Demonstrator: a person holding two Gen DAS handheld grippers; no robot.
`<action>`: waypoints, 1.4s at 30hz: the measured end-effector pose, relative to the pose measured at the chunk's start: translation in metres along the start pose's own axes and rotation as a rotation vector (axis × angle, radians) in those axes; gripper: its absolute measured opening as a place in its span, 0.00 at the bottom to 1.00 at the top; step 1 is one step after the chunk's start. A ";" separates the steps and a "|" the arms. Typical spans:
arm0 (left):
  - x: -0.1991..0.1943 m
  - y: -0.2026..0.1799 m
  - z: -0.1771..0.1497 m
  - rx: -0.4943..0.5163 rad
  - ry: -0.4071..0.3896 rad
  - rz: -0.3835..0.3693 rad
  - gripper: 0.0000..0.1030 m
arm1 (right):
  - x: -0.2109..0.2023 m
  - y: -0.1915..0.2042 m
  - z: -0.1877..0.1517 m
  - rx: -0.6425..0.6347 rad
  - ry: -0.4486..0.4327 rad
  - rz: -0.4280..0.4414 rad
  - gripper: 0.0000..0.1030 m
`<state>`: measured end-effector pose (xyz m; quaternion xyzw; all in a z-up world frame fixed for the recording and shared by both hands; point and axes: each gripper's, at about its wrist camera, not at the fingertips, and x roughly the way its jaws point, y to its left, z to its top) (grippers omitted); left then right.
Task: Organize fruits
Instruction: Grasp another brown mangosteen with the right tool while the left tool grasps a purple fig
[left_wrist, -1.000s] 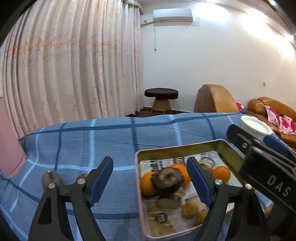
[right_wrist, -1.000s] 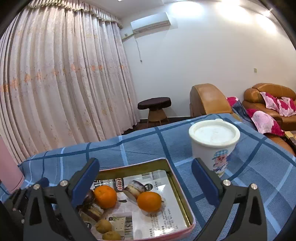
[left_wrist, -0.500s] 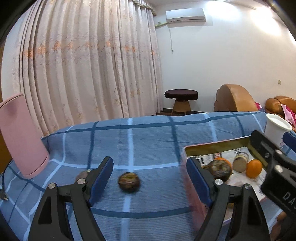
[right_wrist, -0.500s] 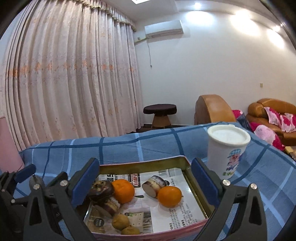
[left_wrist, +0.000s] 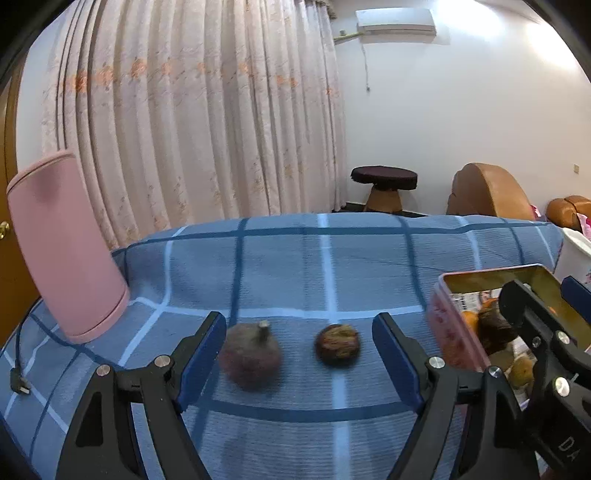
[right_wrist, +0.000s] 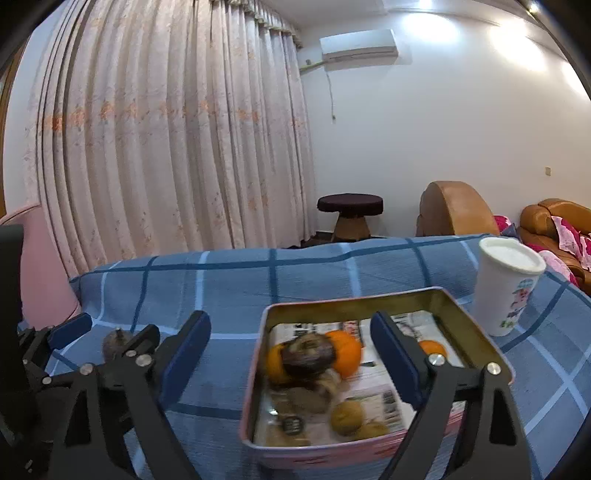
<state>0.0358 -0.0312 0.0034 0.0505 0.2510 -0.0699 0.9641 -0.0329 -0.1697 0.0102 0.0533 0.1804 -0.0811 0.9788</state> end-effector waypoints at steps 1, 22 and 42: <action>0.002 0.005 0.000 -0.008 0.006 0.004 0.80 | 0.001 0.004 0.000 -0.001 0.003 0.006 0.86; 0.034 0.128 0.001 -0.216 0.161 0.132 0.80 | 0.078 0.101 -0.018 -0.188 0.331 0.035 0.74; 0.023 0.087 0.009 -0.018 0.128 -0.043 0.80 | 0.057 0.073 -0.024 -0.119 0.324 0.170 0.40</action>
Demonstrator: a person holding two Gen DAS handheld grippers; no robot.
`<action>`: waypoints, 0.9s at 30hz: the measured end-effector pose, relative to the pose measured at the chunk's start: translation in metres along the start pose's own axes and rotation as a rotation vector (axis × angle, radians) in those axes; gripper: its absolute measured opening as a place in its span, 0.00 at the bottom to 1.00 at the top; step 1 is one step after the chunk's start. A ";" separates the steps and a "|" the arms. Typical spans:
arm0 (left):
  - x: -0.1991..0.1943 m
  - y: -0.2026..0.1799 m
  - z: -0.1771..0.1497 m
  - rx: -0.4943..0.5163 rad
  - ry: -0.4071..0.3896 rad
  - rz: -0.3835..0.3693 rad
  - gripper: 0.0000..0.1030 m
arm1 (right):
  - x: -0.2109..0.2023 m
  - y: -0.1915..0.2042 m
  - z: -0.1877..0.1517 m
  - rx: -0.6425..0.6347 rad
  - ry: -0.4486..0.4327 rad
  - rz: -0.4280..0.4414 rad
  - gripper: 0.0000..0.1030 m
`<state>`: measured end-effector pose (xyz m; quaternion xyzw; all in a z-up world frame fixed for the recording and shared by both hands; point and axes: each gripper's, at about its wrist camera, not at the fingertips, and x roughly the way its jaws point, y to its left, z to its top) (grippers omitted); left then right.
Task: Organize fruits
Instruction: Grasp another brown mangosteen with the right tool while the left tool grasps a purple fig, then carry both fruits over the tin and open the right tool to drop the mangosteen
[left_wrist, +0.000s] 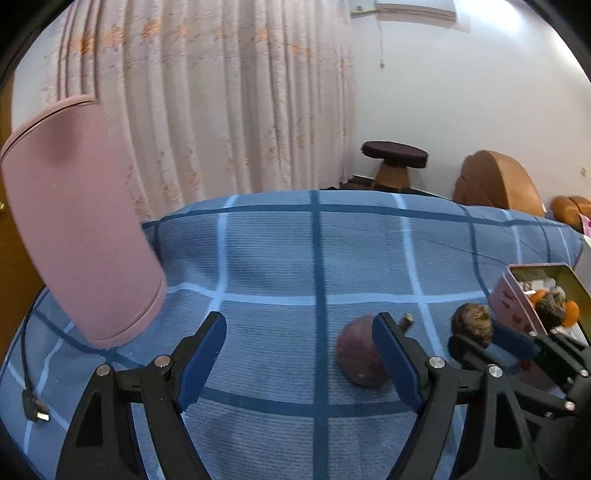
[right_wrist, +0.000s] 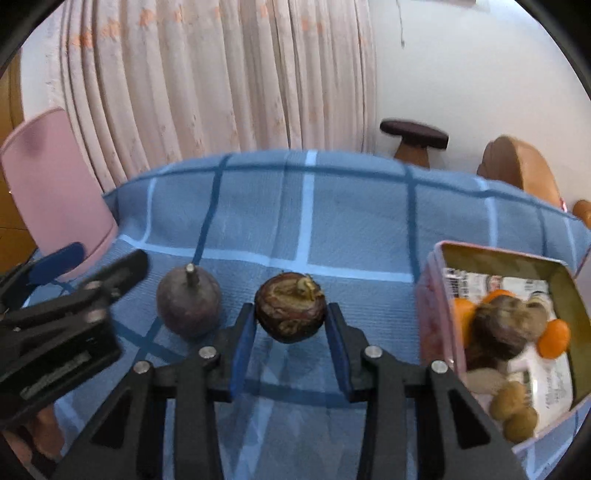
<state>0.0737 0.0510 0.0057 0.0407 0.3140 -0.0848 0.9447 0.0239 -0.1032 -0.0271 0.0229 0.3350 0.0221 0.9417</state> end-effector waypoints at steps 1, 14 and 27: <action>0.000 -0.002 0.000 0.005 0.001 -0.014 0.80 | -0.006 -0.002 -0.002 -0.001 -0.015 -0.003 0.40; 0.040 -0.047 -0.009 0.109 0.146 0.035 0.80 | -0.036 -0.017 -0.016 0.016 -0.064 0.010 0.40; 0.042 -0.029 -0.001 -0.070 0.113 -0.010 0.52 | -0.048 -0.022 -0.012 0.038 -0.116 0.056 0.40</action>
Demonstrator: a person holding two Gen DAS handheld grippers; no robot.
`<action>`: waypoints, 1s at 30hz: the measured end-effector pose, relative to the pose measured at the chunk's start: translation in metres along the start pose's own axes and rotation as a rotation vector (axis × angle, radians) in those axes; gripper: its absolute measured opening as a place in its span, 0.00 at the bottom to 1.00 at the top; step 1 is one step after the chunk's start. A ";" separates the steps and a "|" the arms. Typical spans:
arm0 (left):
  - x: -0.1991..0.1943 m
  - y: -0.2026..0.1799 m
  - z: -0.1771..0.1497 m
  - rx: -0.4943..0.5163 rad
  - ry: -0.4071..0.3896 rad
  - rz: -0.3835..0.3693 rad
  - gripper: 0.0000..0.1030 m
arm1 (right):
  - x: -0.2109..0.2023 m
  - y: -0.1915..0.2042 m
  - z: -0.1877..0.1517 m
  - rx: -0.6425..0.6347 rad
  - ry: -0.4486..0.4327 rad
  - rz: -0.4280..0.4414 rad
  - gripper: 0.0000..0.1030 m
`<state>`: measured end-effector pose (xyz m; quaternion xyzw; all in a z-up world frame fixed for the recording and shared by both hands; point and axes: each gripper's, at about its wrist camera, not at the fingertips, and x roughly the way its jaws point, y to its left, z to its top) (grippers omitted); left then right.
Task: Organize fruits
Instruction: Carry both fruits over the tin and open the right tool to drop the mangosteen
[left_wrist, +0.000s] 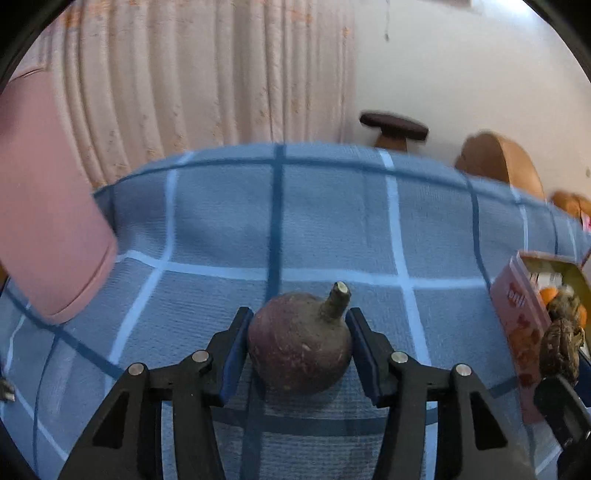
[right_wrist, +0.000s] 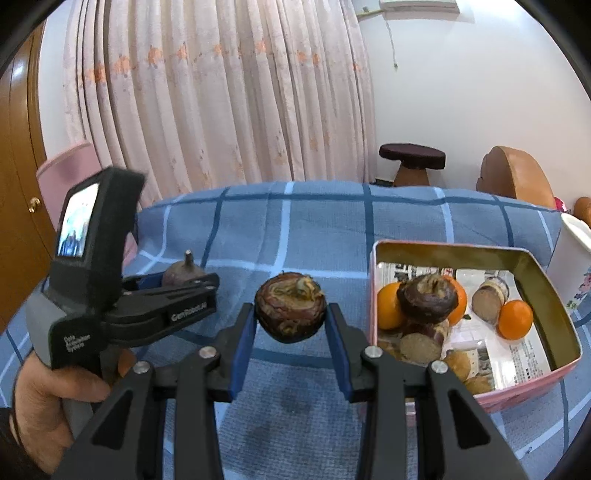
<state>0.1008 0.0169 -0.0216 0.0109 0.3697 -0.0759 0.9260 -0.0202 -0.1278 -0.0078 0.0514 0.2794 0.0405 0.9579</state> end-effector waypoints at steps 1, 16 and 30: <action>-0.005 0.003 -0.001 -0.022 -0.028 0.004 0.52 | -0.002 0.000 0.001 0.001 -0.011 0.003 0.40; -0.058 -0.048 -0.025 -0.039 -0.222 0.073 0.52 | -0.040 -0.034 0.007 -0.026 -0.130 -0.080 0.40; -0.083 -0.119 -0.037 0.050 -0.289 0.005 0.52 | -0.063 -0.098 0.007 0.016 -0.157 -0.166 0.40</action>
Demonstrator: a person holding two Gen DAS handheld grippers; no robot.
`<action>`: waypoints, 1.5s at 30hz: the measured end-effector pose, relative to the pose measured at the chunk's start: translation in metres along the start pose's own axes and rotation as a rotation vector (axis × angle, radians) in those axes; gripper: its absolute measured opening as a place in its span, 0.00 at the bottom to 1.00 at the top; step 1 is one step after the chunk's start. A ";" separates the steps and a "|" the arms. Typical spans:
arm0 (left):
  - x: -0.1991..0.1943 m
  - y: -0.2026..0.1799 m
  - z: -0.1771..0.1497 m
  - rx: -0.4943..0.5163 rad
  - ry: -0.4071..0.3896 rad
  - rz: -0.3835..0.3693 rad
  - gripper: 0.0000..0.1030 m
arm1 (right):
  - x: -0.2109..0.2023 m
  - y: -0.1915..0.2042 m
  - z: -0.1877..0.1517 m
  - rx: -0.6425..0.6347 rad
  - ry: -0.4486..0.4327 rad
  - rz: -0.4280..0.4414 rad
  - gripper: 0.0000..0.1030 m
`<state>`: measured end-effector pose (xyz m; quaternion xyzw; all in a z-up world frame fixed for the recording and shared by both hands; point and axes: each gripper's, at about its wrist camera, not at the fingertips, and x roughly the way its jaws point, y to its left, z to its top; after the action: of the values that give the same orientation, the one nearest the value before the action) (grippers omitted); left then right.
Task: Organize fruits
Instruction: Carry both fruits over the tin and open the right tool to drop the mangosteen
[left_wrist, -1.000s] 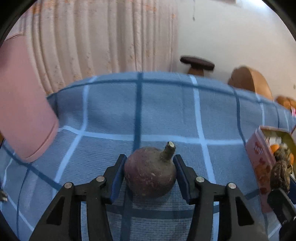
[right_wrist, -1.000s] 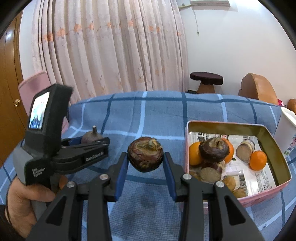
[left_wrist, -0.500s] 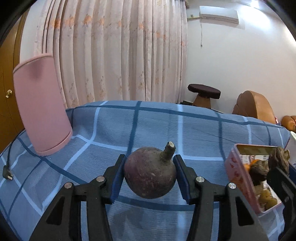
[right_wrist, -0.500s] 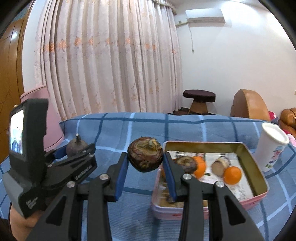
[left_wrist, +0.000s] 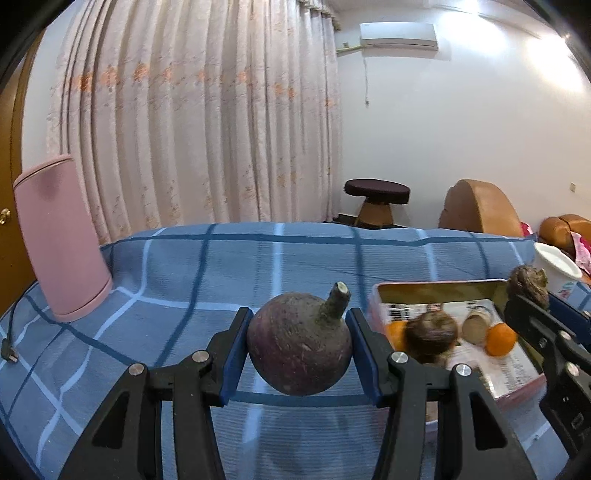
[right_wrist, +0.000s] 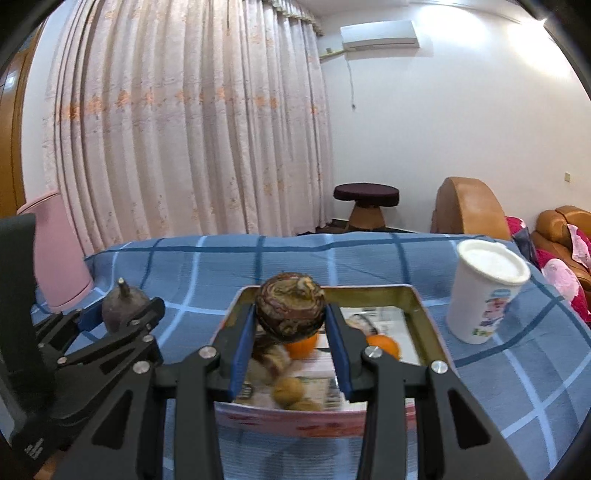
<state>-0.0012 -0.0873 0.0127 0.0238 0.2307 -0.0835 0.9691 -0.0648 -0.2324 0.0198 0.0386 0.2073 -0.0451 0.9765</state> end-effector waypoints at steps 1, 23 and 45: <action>-0.001 -0.005 0.000 0.006 -0.002 -0.005 0.52 | -0.001 -0.003 0.000 0.001 -0.002 -0.007 0.40; 0.016 -0.090 0.012 0.076 0.009 -0.101 0.52 | 0.019 -0.059 0.005 -0.058 0.019 -0.165 0.40; 0.007 -0.104 0.023 0.130 -0.025 -0.256 0.52 | 0.027 -0.089 0.016 0.035 0.035 -0.168 0.40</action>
<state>-0.0034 -0.1930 0.0294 0.0558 0.2138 -0.2215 0.9498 -0.0434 -0.3240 0.0180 0.0391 0.2259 -0.1296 0.9647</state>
